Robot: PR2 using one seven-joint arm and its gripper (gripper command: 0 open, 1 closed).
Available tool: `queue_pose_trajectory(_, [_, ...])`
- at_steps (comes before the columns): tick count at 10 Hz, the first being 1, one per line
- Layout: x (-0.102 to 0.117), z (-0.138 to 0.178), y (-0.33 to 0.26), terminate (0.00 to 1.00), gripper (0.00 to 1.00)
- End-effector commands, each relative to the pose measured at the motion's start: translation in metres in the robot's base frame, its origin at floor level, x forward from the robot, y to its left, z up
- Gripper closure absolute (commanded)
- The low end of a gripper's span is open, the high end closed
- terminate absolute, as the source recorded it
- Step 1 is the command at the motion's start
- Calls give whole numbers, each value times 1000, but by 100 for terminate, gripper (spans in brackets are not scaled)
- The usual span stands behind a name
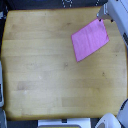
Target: Folding a cloth
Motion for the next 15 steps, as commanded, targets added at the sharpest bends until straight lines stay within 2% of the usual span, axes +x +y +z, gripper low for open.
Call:
queue_pose_trajectory(1, [17, -35, -41, 0, 0])
queue_pose_trajectory(5, [18, -53, -44, 0, 0])
queue_pose_trajectory(15, [-5, -92, -23, 0, 0])
